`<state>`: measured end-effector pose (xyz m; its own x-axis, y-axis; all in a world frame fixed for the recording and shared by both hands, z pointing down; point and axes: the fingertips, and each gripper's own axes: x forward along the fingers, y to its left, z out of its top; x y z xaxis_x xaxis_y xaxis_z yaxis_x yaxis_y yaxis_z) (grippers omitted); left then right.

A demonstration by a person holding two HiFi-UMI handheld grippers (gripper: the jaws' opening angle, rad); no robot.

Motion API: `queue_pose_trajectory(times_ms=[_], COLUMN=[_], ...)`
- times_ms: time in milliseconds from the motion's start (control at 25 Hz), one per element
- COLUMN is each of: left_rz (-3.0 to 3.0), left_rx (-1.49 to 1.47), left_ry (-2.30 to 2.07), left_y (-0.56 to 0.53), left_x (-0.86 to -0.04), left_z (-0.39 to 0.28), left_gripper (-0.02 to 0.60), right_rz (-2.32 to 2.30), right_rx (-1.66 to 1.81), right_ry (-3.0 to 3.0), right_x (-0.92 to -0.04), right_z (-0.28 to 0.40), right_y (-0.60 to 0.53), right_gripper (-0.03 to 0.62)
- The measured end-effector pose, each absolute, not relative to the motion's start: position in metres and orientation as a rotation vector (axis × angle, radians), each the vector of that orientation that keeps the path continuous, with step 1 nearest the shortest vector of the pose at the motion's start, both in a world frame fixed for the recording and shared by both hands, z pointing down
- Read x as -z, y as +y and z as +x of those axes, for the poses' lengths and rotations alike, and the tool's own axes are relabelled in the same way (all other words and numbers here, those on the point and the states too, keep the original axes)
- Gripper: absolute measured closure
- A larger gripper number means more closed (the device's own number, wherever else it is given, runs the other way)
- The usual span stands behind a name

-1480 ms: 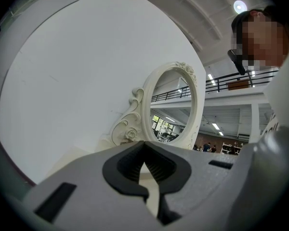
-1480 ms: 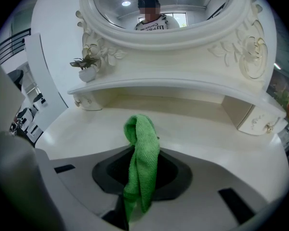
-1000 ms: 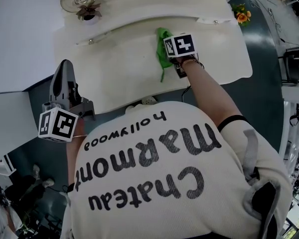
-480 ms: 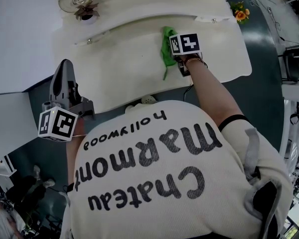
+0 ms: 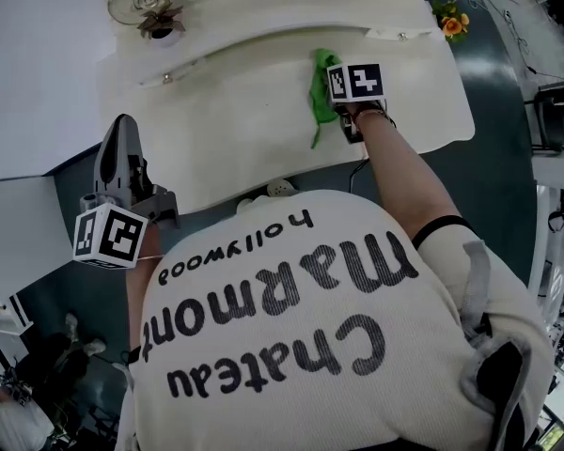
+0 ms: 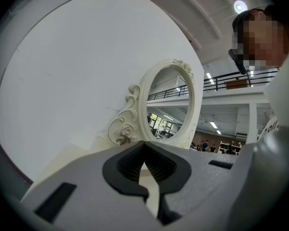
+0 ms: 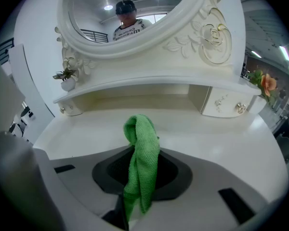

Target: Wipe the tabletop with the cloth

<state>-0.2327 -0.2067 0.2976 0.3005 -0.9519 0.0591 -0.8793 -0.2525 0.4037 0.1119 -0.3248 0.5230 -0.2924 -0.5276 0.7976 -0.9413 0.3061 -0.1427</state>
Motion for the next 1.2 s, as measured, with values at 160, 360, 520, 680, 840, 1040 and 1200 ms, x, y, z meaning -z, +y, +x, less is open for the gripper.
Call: queue_pose_trajectory(times_ms=[160, 360, 520, 680, 840, 1040, 1200], left_rz=[2.202, 2.183, 2.170, 2.137, 2.116, 2.074, 2.059], left_rx=[0.282, 0.290, 0.286, 0.290, 0.294, 0.304, 0.307], left_ry=[-1.655, -1.672, -1.689, -1.729, -1.756, -1.793, -1.817], left_y=[-0.204, -0.200, -0.195, -0.187, -0.184, -0.175, -0.170], left_x=[-0.299, -0.302, -0.303, -0.303, -0.304, -0.307, -0.306], left_z=[-0.237, -0.243, -0.249, -0.262, -0.272, -0.282, -0.287], left_gripper=[0.574, 0.574, 0.574, 0.574, 0.574, 0.574, 0.574], right_rz=[1.319, 1.339, 1.365, 1.374, 1.394, 1.385, 1.372], right_rx=[-0.835, -0.853, -0.867, -0.872, -0.867, -0.866, -0.876], right_ry=[-1.931, -1.934, -1.939, -1.937, -1.932, -1.930, -1.947], right_x=[-0.523, -0.523, -0.522, -0.521, -0.521, -0.522, -0.518], right_z=[0.117, 0.117, 0.119, 0.118, 0.119, 0.118, 0.114], right_y=[-0.324, -0.323, -0.323, -0.323, -0.323, -0.323, -0.323], right_gripper=[0.494, 0.494, 0.494, 0.494, 0.493, 0.493, 0.490])
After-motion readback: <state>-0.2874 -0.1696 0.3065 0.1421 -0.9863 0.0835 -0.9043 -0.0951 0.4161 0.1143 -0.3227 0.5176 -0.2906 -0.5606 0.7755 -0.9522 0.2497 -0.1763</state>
